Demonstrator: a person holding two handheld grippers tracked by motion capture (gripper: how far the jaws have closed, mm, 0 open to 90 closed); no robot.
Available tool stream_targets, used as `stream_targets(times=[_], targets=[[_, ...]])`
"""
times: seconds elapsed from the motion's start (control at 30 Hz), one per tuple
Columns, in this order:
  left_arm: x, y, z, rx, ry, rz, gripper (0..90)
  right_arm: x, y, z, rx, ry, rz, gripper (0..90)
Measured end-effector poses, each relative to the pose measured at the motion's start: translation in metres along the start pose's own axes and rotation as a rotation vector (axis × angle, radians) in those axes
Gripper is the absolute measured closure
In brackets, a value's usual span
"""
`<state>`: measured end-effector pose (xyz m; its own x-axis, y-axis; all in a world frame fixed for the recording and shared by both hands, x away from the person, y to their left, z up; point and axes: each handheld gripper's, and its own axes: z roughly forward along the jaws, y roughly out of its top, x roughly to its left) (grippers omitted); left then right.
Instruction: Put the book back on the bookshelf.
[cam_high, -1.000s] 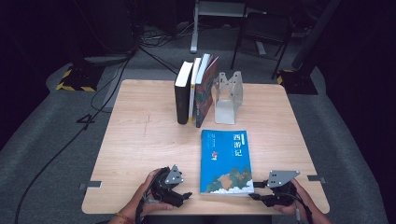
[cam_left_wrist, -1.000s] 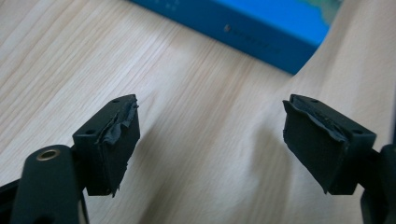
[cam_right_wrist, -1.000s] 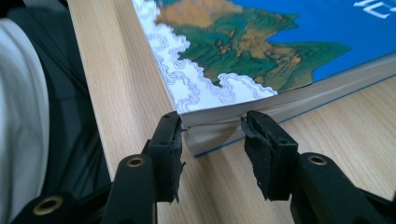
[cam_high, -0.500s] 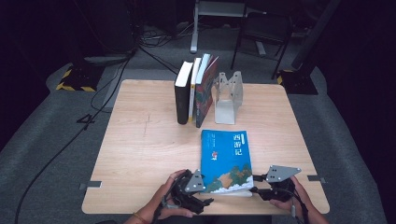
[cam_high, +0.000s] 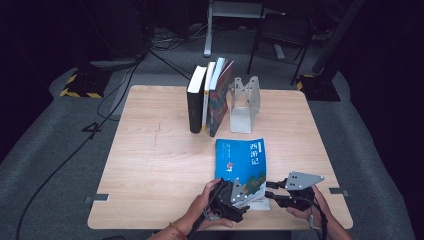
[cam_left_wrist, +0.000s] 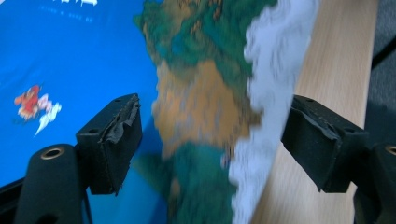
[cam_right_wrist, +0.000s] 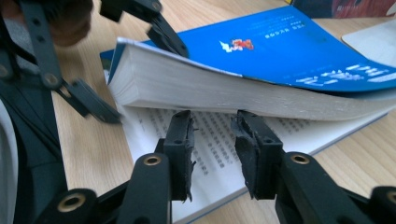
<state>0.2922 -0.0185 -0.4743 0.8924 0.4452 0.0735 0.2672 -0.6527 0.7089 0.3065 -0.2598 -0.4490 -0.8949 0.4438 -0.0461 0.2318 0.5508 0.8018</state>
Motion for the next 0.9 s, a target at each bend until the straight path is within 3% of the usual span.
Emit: stream_targets(times=[0.17,0.23,0.3,0.47,0.53,0.7,0.9], targets=[[-0.001,0.008,0.008,-0.02,0.05,-0.043,25.8,-0.002,0.004,0.001,-0.018,-0.004,-0.013,72.2],[0.0,0.009,0.008,-0.028,0.049,-0.054,28.6,-0.002,0.004,0.001,-0.021,-0.005,-0.011,73.4],[0.0,0.009,0.005,-0.037,0.038,-0.031,33.1,-0.003,0.005,0.001,-0.028,-0.008,-0.013,73.4],[-0.002,0.009,-0.004,-0.055,0.044,0.017,54.9,-0.006,0.005,0.001,-0.05,-0.018,0.003,73.2],[-0.001,0.009,-0.008,-0.075,0.045,0.016,62.2,-0.007,0.006,0.002,-0.057,-0.026,-0.001,72.6],[0.005,0.007,-0.016,-0.099,0.03,0.0,72.2,-0.008,0.007,0.001,-0.08,-0.022,0.002,65.4],[0.024,-0.01,-0.034,-0.101,-0.015,0.016,75.3,-0.015,0.008,-0.002,-0.098,-0.04,0.018,50.5]])
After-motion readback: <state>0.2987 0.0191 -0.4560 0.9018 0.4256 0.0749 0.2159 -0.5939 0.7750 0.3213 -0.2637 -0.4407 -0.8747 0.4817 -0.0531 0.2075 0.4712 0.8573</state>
